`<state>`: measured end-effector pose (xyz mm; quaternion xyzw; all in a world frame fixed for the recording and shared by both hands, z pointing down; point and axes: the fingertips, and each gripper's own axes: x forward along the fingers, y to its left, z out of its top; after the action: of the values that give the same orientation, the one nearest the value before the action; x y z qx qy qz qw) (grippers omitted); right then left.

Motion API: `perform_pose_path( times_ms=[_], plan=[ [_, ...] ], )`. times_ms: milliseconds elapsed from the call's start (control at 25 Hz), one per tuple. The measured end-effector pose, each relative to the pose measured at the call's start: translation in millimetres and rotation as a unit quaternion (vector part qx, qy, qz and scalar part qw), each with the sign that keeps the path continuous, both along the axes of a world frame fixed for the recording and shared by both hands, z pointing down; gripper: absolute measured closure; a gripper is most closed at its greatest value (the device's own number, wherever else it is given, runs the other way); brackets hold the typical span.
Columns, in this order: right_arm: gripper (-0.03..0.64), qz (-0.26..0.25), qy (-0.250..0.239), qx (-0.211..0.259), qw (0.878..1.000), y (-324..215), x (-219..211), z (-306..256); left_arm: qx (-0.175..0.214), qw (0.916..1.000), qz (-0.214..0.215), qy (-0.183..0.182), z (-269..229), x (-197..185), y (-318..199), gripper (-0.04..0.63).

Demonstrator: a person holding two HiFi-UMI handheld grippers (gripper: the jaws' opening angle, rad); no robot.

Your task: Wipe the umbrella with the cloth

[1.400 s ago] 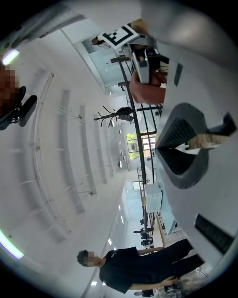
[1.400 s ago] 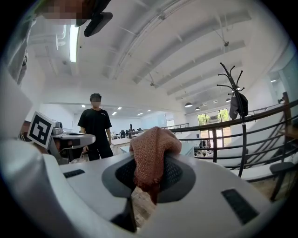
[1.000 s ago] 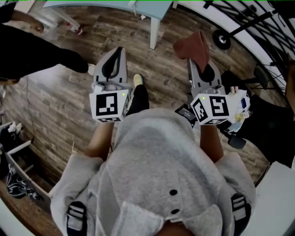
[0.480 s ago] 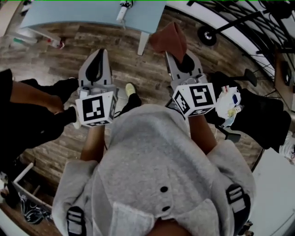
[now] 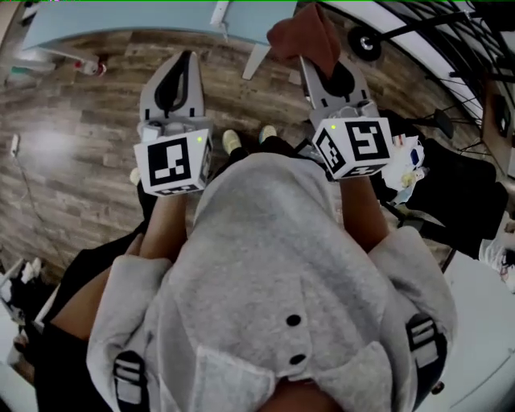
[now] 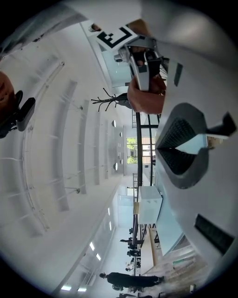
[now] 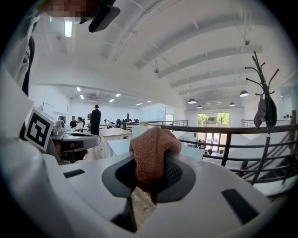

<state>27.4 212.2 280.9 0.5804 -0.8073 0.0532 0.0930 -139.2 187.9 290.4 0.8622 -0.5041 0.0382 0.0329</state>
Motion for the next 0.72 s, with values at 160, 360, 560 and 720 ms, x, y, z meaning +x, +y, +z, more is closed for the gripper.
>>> perform_pose_path(
  times_ms=[160,360,560,720],
  plan=[
    [0.541,0.005,0.009,0.006,1.000,-13,17,-2,0.003,1.0000,0.000,0.000,0,8,-11,0.580],
    [0.541,-0.003,0.013,0.010,1.000,-39,38,-3,0.009,0.9999,-0.003,-0.013,0,29,-34,0.580],
    [0.541,-0.018,0.009,0.009,1.000,-75,49,-2,0.008,0.9998,-0.011,-0.017,-2,42,-67,0.580],
    [0.541,-0.026,0.004,0.003,1.000,-117,67,4,-0.006,0.9995,-0.010,-0.028,4,63,-106,0.580]
  ],
)
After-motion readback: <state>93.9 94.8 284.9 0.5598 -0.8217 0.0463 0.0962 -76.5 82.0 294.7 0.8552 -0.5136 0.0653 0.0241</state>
